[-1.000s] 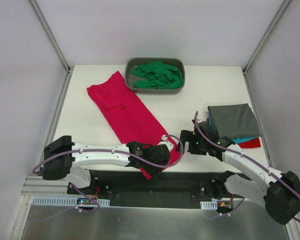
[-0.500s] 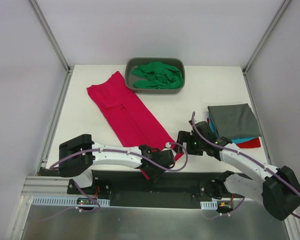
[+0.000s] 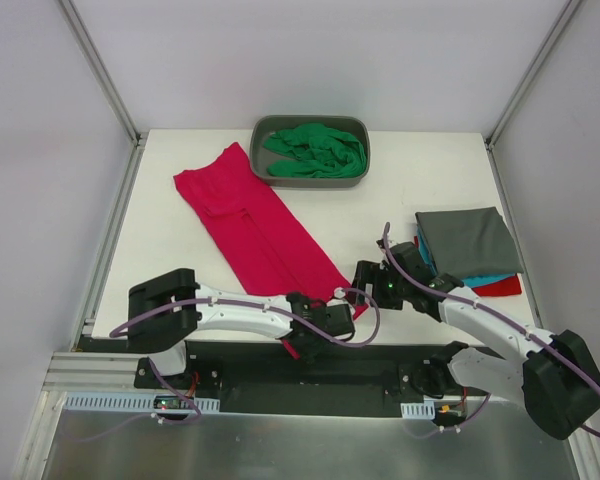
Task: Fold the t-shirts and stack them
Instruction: Grab the bottom of the folded rectangular tshirt with both arms
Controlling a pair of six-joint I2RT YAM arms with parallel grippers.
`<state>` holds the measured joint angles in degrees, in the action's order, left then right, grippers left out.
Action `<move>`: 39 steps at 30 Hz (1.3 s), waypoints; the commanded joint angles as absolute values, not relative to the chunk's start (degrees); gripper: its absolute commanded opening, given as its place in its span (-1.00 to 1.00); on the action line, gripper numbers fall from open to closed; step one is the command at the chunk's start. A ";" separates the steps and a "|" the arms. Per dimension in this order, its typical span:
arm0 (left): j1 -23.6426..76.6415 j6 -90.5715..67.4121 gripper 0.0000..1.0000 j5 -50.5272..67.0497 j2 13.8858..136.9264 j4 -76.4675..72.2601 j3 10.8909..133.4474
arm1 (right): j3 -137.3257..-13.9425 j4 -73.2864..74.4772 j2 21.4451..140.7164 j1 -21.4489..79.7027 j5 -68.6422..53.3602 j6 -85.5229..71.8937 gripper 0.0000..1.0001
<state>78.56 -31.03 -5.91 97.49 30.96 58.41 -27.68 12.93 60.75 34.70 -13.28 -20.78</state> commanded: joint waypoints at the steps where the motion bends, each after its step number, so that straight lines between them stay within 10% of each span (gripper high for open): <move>1: 78.22 -32.07 -0.56 -16.86 99.40 32.69 59.50 | -27.07 11.43 61.26 34.89 -16.17 -20.21 0.76; 28: 71.02 -29.62 -0.14 -18.29 93.08 31.03 57.57 | -27.95 11.77 64.16 34.98 -19.69 -19.34 0.67; 39: 71.10 -28.83 -0.66 -14.94 92.55 31.03 56.34 | -27.77 12.74 66.53 36.82 -18.64 -21.44 0.38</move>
